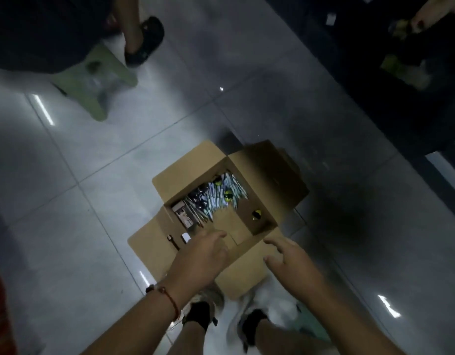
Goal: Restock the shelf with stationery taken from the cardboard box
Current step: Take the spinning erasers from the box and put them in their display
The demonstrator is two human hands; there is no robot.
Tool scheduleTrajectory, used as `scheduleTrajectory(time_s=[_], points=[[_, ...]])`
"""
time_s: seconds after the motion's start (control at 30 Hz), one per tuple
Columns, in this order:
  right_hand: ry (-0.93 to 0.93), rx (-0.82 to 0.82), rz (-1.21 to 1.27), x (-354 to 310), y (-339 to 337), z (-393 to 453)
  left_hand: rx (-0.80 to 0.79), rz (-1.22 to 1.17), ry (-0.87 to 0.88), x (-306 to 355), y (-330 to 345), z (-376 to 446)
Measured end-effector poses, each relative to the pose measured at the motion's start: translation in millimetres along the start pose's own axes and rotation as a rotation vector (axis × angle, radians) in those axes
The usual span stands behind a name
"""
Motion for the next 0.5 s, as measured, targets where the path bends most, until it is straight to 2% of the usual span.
scheduleTrajectory(time_s=[0.2, 0.33, 0.4, 0.5], points=[[0.104, -0.085, -0.044, 71, 45, 187, -0.057, 0.103, -0.120, -88, 39, 182], [0.099, -0.154, -0.045, 103, 79, 302, 0.016, 0.178, -0.174, -137, 73, 298], [0.108, -0.168, -0.183, 128, 91, 350, 0.066, 0.233, -0.184, -155, 92, 345], [0.202, -0.181, -0.157, 166, 107, 404, 0.176, 0.394, -0.157, -169, 116, 400]])
Point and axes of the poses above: each hand's wrist, its own z-axis towards the middle knuckle, its own y-axis out of the palm, x = y × z, the point moved 3 cm from there along z, towards the middle knuckle, and after that the axes turned 14 degrees about -x, right-handed, at the moved point
